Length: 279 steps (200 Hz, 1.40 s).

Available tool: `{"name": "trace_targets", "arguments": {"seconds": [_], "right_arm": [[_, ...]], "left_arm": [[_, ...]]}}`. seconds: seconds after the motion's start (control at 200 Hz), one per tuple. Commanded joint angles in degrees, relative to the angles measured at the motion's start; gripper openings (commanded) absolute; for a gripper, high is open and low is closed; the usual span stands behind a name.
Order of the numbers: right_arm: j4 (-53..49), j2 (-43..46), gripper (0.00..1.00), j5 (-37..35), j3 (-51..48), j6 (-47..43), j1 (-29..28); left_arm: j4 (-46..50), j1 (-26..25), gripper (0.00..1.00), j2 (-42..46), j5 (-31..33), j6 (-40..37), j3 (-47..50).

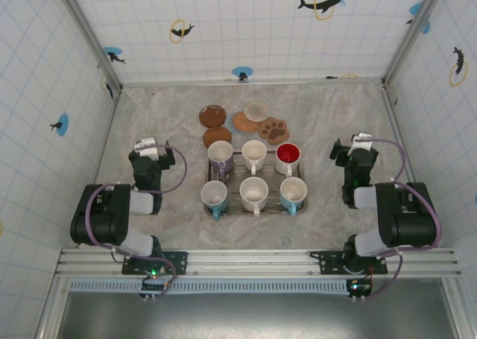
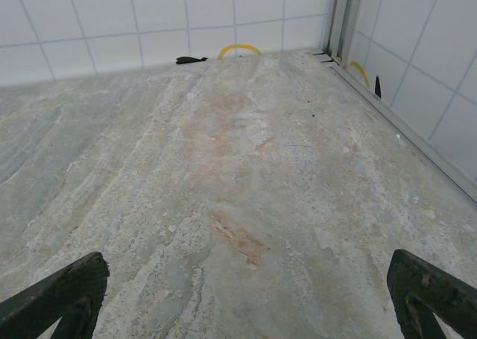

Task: Place the cup by the coaster

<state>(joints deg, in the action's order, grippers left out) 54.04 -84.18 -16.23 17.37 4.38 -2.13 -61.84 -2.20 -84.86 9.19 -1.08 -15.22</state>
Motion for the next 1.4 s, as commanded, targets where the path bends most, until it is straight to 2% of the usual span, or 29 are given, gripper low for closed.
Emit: {"name": "trace_targets", "arguments": {"seconds": [0.0,0.235,0.35,0.451,0.556,0.686,0.771,1.061,1.191,1.392], "right_arm": [[-4.91,2.07,0.99,0.20,4.56,0.19,0.34],[-23.39,5.59,0.99,0.07,12.82,0.54,-0.15],[-35.57,7.90,0.99,0.89,19.46,0.63,-0.97],[-45.25,8.68,0.97,2.26,26.37,0.76,-2.61],[-53.70,7.50,0.93,4.33,33.74,1.20,-5.04],[-63.03,2.20,0.89,5.68,44.16,1.79,-8.87],[-70.20,-3.18,0.88,7.21,51.48,1.94,-11.37],[-89.91,-25.76,0.83,10.75,78.47,-1.57,-19.11],[-96.44,-34.49,0.83,12.26,88.48,-3.24,-21.51],[-101.69,-42.79,0.82,14.42,96.63,-5.41,-23.69]], "left_arm": [[13.71,0.31,0.97,4.86,2.94,1.36,-7.55],[24.46,0.35,0.93,8.39,1.15,1.67,-13.42],[32.22,0.34,0.91,11.33,-1.27,2.81,-17.05],[39.31,0.33,0.88,12.99,-7.36,3.98,-21.76],[46.80,0.27,0.82,12.56,-16.42,5.46,-27.69],[50.98,-0.11,0.77,10.93,-30.30,8.41,-32.73],[51.87,-1.62,0.76,10.34,-34.12,9.61,-34.54],[59.03,-10.96,0.76,8.27,-31.41,6.64,-40.49],[60.44,-12.75,0.76,6.93,-28.93,6.03,-41.69],[62.78,-13.54,0.76,5.70,-27.36,5.56,-43.64]]}}
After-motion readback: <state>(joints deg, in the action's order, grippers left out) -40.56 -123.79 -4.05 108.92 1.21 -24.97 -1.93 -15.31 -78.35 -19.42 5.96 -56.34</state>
